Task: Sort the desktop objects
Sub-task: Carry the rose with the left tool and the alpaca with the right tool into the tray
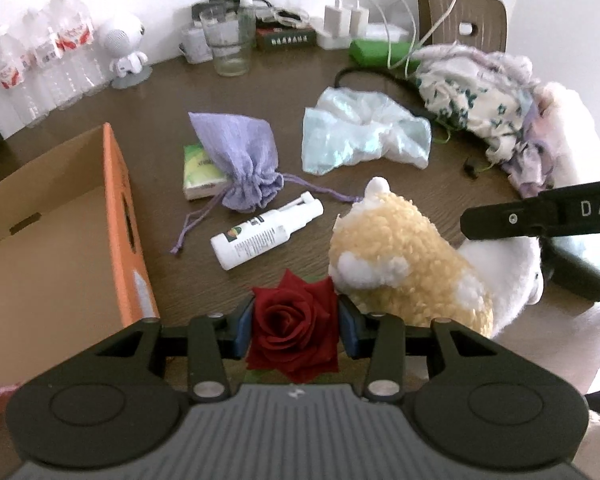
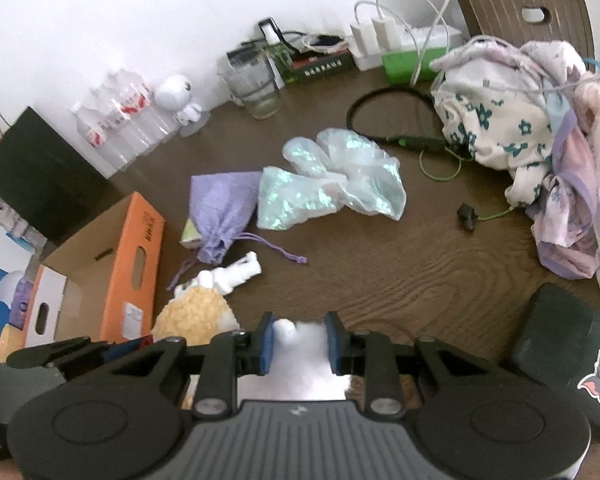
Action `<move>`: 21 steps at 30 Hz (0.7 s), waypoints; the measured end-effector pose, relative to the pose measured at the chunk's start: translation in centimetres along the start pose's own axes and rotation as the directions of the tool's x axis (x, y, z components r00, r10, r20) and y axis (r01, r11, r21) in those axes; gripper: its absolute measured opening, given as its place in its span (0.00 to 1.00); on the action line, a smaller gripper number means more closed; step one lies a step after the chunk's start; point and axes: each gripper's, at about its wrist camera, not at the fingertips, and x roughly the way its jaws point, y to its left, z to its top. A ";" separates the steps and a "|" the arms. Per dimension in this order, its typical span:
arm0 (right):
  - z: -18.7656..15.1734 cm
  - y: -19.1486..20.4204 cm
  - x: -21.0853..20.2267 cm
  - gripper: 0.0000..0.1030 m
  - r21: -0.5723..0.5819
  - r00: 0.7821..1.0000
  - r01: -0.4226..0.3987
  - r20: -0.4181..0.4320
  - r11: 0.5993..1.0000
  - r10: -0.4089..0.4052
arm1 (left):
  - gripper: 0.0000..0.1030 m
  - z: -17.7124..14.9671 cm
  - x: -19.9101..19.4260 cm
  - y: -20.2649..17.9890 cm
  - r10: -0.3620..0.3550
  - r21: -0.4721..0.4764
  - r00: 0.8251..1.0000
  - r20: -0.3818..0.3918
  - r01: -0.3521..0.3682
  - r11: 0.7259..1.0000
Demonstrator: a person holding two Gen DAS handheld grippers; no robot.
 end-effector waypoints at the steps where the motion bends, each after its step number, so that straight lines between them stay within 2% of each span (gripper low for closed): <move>1: -0.1 0.2 -0.4 0.24 -0.001 1.000 -0.004 0.005 1.000 0.004 | 0.41 -0.2 -0.5 0.1 -0.001 -0.006 1.000 0.006 0.001 1.000; 12: -1.6 3.5 -2.6 0.24 -0.031 0.998 -0.059 -0.002 0.998 0.059 | 0.41 -3.2 -5.9 2.7 0.004 -0.098 0.998 0.055 0.002 0.995; 21: -2.7 8.7 -3.2 0.24 -0.076 0.992 -0.126 -0.017 0.989 0.125 | 0.41 -6.4 -10.6 7.7 0.047 -0.217 0.995 0.088 -0.027 0.976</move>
